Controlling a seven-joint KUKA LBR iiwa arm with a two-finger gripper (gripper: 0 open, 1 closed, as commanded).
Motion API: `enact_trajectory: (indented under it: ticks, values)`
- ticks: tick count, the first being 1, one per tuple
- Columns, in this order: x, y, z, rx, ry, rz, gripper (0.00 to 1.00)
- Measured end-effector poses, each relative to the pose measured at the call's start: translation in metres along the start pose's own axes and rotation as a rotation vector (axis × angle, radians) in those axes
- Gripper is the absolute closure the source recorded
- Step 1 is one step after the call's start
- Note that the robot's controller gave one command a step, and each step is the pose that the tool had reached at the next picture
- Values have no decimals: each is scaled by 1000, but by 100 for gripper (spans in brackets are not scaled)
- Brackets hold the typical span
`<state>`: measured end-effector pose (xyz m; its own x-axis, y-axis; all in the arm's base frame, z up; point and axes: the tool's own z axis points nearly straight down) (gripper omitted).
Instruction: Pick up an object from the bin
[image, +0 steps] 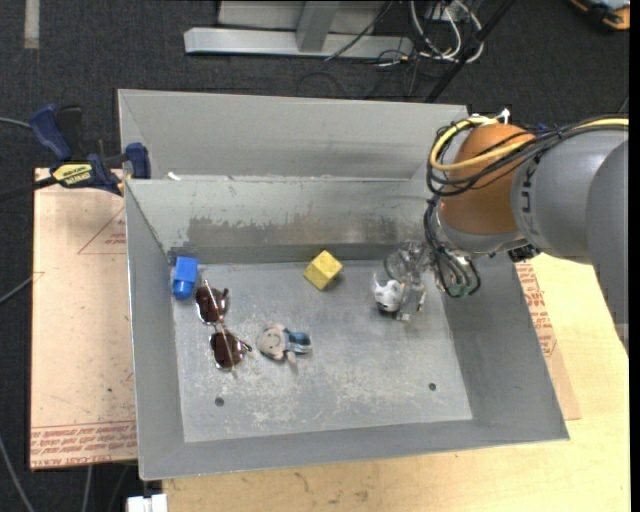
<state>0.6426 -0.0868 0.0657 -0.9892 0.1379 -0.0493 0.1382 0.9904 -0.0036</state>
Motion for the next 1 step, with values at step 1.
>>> enact_trajectory:
  ticks: [1]
  values:
    - [1,0,-2,1,2,1,100]
